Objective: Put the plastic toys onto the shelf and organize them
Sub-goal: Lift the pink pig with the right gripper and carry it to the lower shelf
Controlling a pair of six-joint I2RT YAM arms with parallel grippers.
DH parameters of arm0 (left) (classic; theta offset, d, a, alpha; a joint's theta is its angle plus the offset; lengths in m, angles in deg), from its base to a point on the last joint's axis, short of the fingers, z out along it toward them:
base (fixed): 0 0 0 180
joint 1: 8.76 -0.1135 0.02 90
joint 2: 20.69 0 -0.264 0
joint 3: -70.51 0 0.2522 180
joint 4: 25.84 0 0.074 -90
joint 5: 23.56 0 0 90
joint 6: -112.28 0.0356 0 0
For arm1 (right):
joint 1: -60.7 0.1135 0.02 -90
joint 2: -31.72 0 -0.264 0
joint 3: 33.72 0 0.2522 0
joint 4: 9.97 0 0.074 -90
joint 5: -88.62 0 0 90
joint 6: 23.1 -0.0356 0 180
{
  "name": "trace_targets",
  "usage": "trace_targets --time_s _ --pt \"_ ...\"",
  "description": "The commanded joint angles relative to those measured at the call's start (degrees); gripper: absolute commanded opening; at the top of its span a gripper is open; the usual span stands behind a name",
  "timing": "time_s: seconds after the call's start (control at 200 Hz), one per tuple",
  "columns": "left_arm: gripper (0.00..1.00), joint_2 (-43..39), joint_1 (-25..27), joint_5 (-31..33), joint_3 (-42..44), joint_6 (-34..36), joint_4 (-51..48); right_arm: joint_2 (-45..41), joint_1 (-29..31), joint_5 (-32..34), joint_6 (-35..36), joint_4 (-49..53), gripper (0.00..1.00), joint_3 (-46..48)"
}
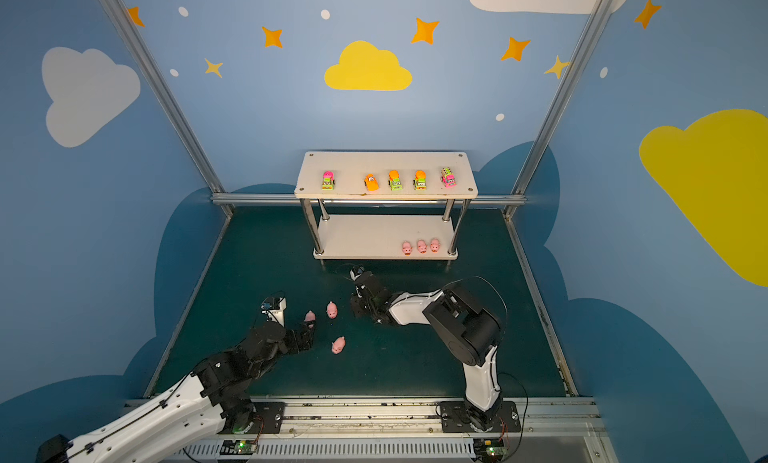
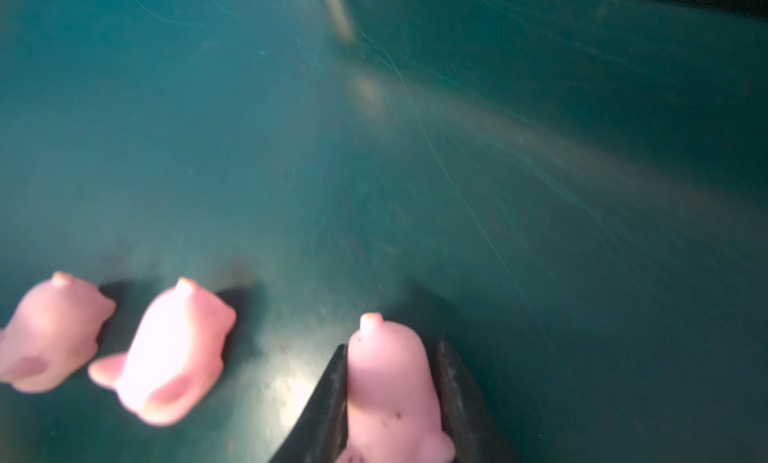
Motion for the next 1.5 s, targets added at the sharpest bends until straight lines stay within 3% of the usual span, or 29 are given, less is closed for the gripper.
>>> trace_targets --time_s 0.0,0.601,0.791,1.147,1.492 --pt "1.00 0.40 -0.16 -0.72 -1.55 -0.25 -1.04 -3.29 0.37 2.53 -0.23 2.93 0.32 2.09" --pt "1.00 0.17 -0.09 -1.01 -4.83 0.33 -5.17 -12.75 -1.05 9.86 2.61 9.57 0.31 1.34" --pt "1.00 -0.87 -0.10 -1.08 -4.92 0.31 -5.82 -13.61 -3.51 9.35 3.27 10.78 0.31 -0.64" --pt "1.00 -3.96 -0.13 0.38 -4.75 1.00 -7.22 -12.35 -10.50 8.17 4.52 12.55 0.30 -6.37" --pt "1.00 -1.88 -0.16 1.95 -6.59 3.14 -7.64 -3.92 -14.83 9.24 5.15 15.71 0.30 -18.16"
